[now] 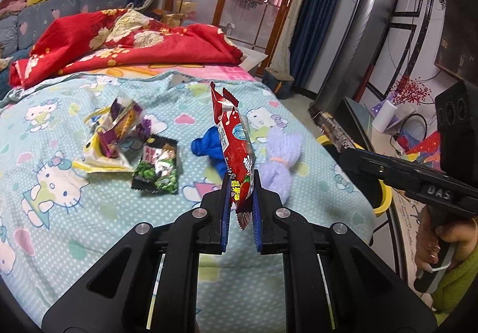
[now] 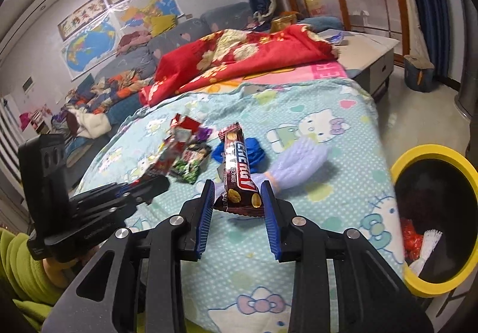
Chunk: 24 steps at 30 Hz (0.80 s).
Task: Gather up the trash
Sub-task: 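Grasp the red candy wrapper with the left tool while the right grasps the chocolate bar, then carry the wrapper and chocolate bar over the yellow bin and open both tools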
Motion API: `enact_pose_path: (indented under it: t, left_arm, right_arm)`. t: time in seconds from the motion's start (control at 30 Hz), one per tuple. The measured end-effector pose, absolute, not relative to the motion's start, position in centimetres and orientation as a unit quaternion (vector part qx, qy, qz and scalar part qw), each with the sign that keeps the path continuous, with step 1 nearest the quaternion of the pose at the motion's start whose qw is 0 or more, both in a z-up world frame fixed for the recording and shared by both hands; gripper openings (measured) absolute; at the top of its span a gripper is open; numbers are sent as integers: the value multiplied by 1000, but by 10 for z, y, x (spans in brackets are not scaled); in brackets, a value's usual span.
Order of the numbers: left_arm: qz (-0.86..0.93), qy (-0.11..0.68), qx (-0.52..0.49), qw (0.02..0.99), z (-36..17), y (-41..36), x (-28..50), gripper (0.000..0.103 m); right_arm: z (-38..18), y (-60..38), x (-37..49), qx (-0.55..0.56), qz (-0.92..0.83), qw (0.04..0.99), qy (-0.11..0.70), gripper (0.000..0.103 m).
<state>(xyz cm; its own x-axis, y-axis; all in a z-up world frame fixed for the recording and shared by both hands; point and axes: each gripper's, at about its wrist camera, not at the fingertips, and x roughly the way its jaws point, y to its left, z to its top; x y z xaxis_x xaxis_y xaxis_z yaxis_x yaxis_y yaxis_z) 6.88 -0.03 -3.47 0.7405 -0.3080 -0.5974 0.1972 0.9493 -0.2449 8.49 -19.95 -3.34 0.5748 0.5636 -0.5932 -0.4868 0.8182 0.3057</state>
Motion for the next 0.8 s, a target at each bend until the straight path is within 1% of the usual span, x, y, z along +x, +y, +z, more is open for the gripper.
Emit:
enact_pose_path:
  t: [0.3,0.8]
  left_arm:
    - [-171,330,-71,926,-26,-30,76,8]
    - [-229,319,-30,919,-13,-90,81,8]
  right_arm:
    - [-33,-236,96,86,253,898,349,30]
    - [-35,-303,105,115,145,929,320,30]
